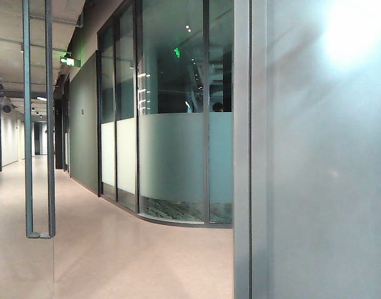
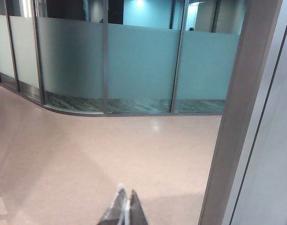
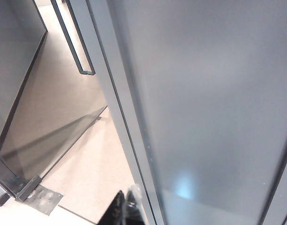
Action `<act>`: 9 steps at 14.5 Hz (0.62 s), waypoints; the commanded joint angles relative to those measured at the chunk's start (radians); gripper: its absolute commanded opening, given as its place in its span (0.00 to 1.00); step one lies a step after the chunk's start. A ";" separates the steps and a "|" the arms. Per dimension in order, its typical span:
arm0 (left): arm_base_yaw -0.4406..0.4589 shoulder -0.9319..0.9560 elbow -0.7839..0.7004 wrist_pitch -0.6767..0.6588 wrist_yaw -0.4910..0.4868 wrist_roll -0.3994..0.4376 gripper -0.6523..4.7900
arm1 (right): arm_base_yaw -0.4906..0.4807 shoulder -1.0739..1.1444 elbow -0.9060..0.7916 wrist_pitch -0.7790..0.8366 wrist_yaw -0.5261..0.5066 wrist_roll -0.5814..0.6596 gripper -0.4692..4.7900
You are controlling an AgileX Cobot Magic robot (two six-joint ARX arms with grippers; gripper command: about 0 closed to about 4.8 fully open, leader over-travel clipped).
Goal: Raise the arm to find the leftmost switch on the wall and turn on the lights.
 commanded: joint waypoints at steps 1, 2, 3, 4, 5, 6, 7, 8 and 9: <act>0.002 -0.001 0.002 0.006 0.002 0.002 0.11 | 0.000 -0.002 0.004 0.010 0.000 -0.003 0.09; 0.004 -0.001 0.002 0.001 0.001 0.015 0.11 | 0.000 -0.002 0.004 0.010 0.000 -0.003 0.09; 0.022 -0.001 0.002 -0.002 0.001 0.061 0.11 | 0.000 -0.002 0.004 0.010 0.000 -0.003 0.09; 0.064 -0.001 0.001 -0.008 0.010 0.069 0.11 | 0.000 -0.002 0.005 0.010 0.000 -0.003 0.09; 0.116 -0.001 -0.008 -0.010 0.021 0.069 0.11 | 0.000 -0.002 0.004 0.010 0.000 -0.003 0.09; 0.233 -0.001 -0.059 0.005 0.024 0.069 0.11 | 0.000 -0.002 0.004 0.010 0.000 -0.003 0.09; 0.285 -0.001 -0.101 0.032 0.029 0.066 0.11 | 0.000 -0.002 0.004 0.010 0.000 -0.003 0.09; 0.331 -0.002 -0.154 0.079 0.060 0.062 0.11 | 0.000 -0.002 0.004 0.010 0.000 -0.003 0.09; 0.375 -0.002 -0.212 0.141 0.124 0.061 0.11 | 0.000 -0.002 0.004 0.010 0.000 -0.003 0.09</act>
